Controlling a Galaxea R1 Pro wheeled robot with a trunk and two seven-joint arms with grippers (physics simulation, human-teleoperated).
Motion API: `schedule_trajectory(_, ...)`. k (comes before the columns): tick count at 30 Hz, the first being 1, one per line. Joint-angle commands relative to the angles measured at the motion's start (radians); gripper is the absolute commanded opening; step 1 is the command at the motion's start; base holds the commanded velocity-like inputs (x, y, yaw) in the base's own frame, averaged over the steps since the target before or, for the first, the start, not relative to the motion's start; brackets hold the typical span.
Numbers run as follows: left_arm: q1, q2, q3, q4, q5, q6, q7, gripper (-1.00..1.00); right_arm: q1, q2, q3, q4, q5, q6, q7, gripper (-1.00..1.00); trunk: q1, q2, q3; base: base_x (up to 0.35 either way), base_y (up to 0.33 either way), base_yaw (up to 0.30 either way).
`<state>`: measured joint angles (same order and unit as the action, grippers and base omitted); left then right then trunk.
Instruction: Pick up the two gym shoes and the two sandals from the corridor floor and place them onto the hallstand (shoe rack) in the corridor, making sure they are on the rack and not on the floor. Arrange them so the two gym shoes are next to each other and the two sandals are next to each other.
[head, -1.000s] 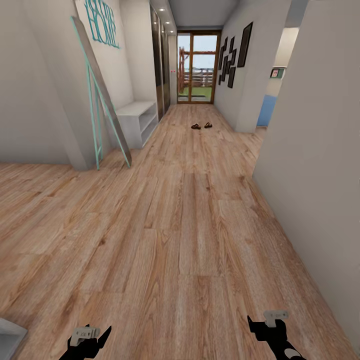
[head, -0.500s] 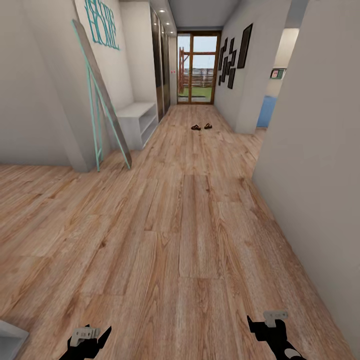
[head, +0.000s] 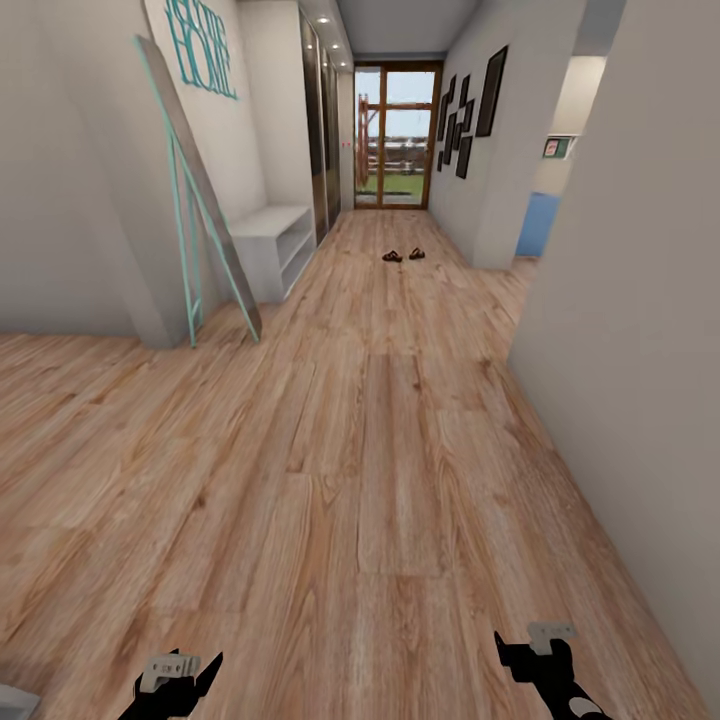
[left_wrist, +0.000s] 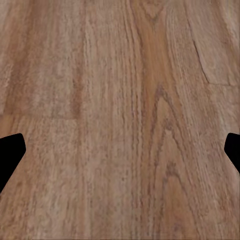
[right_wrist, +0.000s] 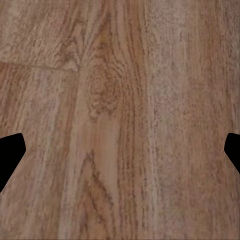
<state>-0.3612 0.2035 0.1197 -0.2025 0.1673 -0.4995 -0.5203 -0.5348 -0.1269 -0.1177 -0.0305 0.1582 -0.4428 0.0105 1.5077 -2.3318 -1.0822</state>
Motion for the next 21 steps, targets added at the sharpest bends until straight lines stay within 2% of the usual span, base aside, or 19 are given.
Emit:
schedule_trajectory(1, -0.001, 0.0, 0.004, 0.001, 0.008, 0.002, -0.01, 1.0, -0.001, 0.0, -0.009, 0.001, 0.01, -0.003, 0.001, 1.0, 0.0, 0.0, -0.001, 0.313, 0.0, 0.0)
schedule_trajectory(6, -0.001, 0.0, 0.004, 0.001, 0.008, 0.002, -0.007, 1.0, -0.001, 0.002, -0.008, 0.001, 0.01, -0.003, 0.0, 1.0, 0.0, 0.0, -0.001, 0.325, 0.0, 0.0)
schedule_trajectory(7, -0.001, 0.0, 0.004, 0.002, 0.008, 0.002, 0.029, 1.0, -0.001, 0.002, -0.008, 0.002, 0.01, -0.003, 0.0, 1.0, 0.0, 0.0, -0.001, 0.336, 0.0, 0.0)
schedule_trajectory(12, 0.0, -0.002, 0.003, 0.002, 0.006, 0.001, 0.078, 1.0, -0.001, 0.002, -0.008, 0.003, 0.011, -0.002, 0.0, 1.0, 0.0, 0.0, -0.001, 0.337, 0.0, 0.0)
schedule_trajectory(21, -0.001, -0.003, 0.003, 0.002, 0.003, 0.001, 0.106, 1.0, 0.0, 0.004, -0.008, 0.003, 0.012, -0.002, 0.0, 1.0, 0.0, 0.0, -0.001, 0.338, 0.0, 0.0)
